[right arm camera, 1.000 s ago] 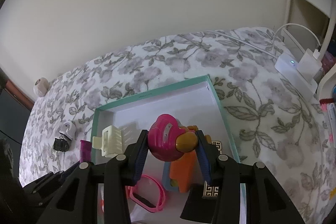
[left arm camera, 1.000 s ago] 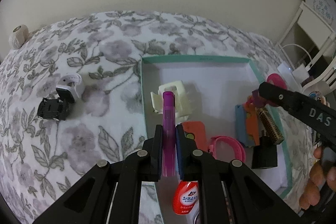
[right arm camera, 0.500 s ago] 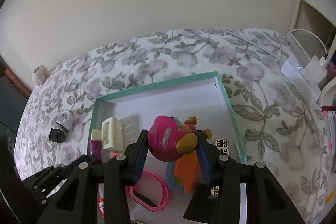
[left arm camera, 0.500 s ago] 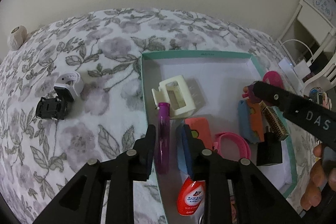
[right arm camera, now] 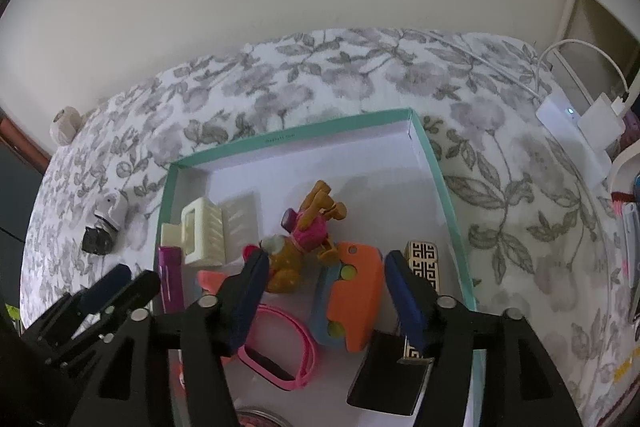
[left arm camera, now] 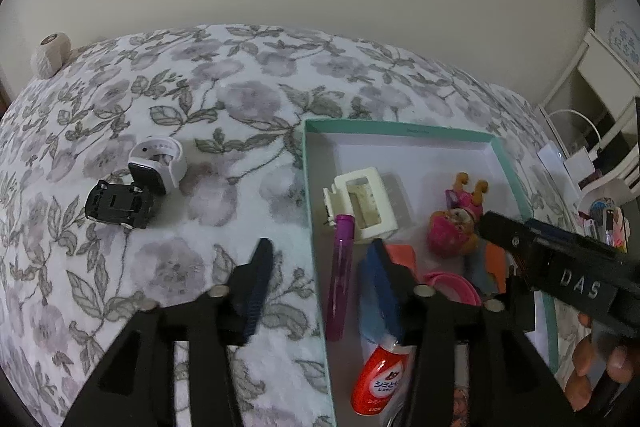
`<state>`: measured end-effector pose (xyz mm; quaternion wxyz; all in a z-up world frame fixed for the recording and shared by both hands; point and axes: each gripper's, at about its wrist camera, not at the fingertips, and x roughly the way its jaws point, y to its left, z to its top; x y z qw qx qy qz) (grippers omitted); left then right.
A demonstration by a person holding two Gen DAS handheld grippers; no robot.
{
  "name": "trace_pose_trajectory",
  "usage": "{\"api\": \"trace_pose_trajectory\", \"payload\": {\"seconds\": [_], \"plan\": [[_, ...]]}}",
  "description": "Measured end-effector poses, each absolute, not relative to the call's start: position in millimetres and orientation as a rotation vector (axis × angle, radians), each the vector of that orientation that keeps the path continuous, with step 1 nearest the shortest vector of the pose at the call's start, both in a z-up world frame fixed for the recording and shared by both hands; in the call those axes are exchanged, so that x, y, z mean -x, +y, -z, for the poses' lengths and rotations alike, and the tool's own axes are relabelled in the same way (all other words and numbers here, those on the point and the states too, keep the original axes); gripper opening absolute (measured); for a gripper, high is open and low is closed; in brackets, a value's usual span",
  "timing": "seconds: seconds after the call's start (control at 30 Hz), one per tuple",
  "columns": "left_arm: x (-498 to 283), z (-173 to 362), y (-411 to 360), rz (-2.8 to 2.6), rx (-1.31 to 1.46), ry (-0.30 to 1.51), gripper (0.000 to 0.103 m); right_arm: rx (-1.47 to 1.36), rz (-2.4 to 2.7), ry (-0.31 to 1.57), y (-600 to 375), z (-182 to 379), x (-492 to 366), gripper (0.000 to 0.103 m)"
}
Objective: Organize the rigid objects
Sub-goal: 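Lower both items into the tray and open both grippers, then move both grippers from the tray toward the black car and white watch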
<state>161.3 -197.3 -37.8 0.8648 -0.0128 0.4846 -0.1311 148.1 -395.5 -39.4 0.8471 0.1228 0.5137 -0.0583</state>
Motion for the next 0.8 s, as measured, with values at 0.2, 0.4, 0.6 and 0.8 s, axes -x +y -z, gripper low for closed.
{"api": "trace_pose_trajectory", "payload": {"seconds": [0.2, 0.4, 0.6, 0.8], "plan": [[-167.6, 43.8, -187.5, 0.223, 0.056, 1.048, 0.072, -0.199, 0.123, 1.096, -387.4, 42.9, -150.9, 0.087], [-171.7, 48.9, -177.2, 0.173, 0.063, 1.052, 0.081, -0.155, 0.132, 1.078, -382.7, 40.9, -152.3, 0.103], [-177.0, 53.6, -163.0, 0.128, 0.108, 1.067, 0.098, -0.152, 0.157, 1.074, -381.2, 43.1, -153.6, 0.103], [-180.6, 50.3, -143.6, 0.069, 0.146, 1.041, 0.099, -0.162, 0.127, 1.073, -370.9, 43.2, -157.0, 0.103]]}}
